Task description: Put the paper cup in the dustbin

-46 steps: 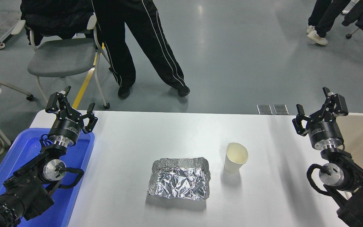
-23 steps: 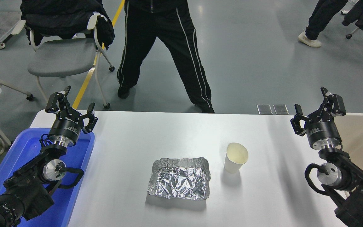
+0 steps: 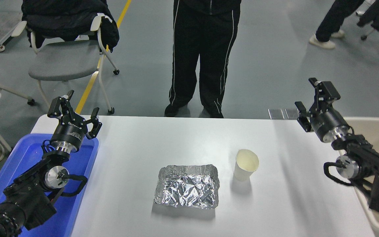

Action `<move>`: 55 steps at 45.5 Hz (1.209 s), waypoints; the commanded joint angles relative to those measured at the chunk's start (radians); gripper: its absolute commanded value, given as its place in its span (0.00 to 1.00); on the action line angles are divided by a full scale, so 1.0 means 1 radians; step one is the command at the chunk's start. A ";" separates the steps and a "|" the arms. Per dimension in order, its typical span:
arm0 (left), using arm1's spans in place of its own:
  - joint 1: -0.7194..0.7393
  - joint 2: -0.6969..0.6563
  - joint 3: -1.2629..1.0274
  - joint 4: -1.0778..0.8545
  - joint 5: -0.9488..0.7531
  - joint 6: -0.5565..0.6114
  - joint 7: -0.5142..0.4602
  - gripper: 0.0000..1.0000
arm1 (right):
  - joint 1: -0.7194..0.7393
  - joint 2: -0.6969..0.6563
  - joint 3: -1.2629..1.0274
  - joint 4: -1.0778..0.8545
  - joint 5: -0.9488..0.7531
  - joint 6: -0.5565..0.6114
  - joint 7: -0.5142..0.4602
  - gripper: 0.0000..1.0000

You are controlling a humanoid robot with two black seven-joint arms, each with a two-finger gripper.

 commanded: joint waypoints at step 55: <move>0.000 0.000 0.000 0.000 0.000 0.000 0.001 1.00 | 0.474 0.304 -0.913 0.043 -0.616 0.223 -0.164 0.99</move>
